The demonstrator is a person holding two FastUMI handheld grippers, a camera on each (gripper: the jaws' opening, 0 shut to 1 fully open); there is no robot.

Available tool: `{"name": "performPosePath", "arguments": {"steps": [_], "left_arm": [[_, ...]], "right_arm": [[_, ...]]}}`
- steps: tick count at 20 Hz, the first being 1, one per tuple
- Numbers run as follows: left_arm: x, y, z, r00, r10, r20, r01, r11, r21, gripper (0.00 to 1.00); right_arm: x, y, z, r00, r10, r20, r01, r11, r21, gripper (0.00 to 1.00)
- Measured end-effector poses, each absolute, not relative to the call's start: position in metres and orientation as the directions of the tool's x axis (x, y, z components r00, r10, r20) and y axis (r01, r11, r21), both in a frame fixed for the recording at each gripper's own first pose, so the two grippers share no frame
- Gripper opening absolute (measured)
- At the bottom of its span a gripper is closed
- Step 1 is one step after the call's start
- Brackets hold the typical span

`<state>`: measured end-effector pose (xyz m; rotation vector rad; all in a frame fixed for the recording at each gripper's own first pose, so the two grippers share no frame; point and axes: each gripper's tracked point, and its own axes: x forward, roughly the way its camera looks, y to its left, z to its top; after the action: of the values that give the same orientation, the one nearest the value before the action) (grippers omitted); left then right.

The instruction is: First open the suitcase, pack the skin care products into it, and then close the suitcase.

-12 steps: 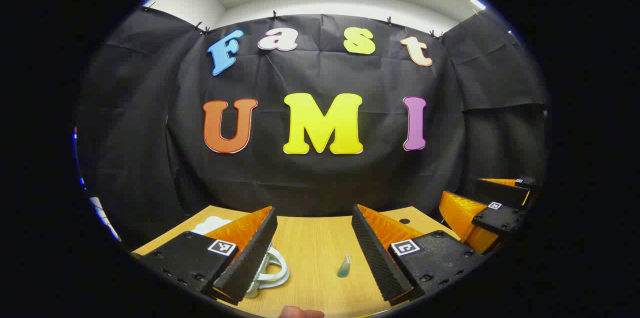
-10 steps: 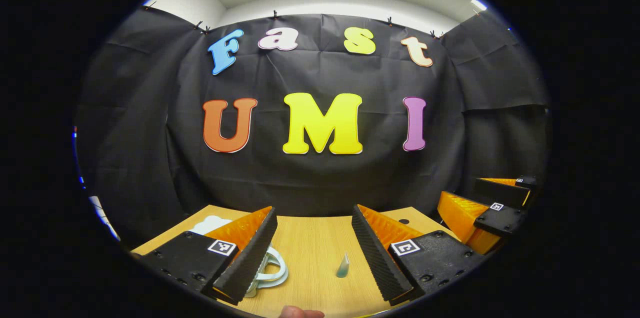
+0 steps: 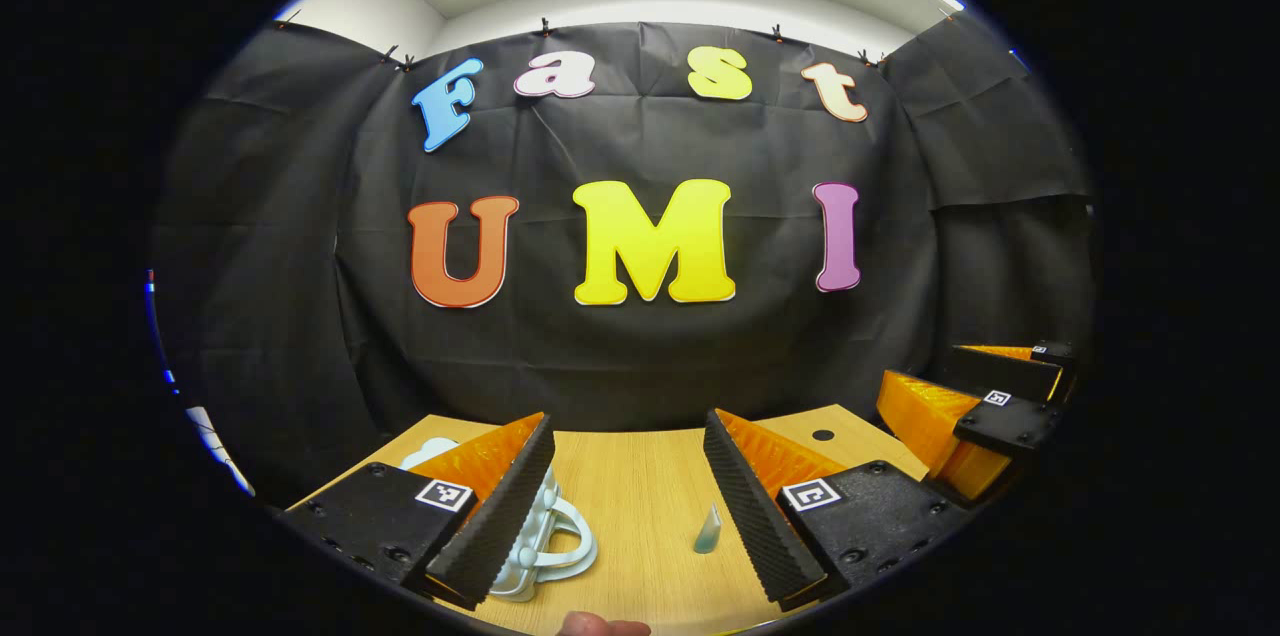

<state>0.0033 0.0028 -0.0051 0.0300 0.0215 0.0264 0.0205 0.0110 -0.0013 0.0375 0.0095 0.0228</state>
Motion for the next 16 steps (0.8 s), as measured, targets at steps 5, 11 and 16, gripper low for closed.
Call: {"name": "performPosePath", "arguments": {"steps": [5,11,16], "left_arm": [[0.017,0.02,-0.013,0.999,0.037,-0.039,-0.036,0.999,0.041,0.96],[0.025,0.02,-0.052,0.99,0.011,-0.14,0.003,0.995,0.096,0.96],[0.041,0.027,-0.099,0.969,-0.046,-0.242,0.143,0.904,0.403,0.99]], "right_arm": [[0.03,0.011,-0.011,0.999,0.009,-0.037,-0.007,0.999,0.035,0.81],[0.035,-0.004,-0.029,0.997,-0.028,-0.073,0.028,1.0,0.005,0.81],[0.036,-0.025,-0.059,0.988,-0.066,-0.137,0.067,0.998,-0.001,0.81]]}}
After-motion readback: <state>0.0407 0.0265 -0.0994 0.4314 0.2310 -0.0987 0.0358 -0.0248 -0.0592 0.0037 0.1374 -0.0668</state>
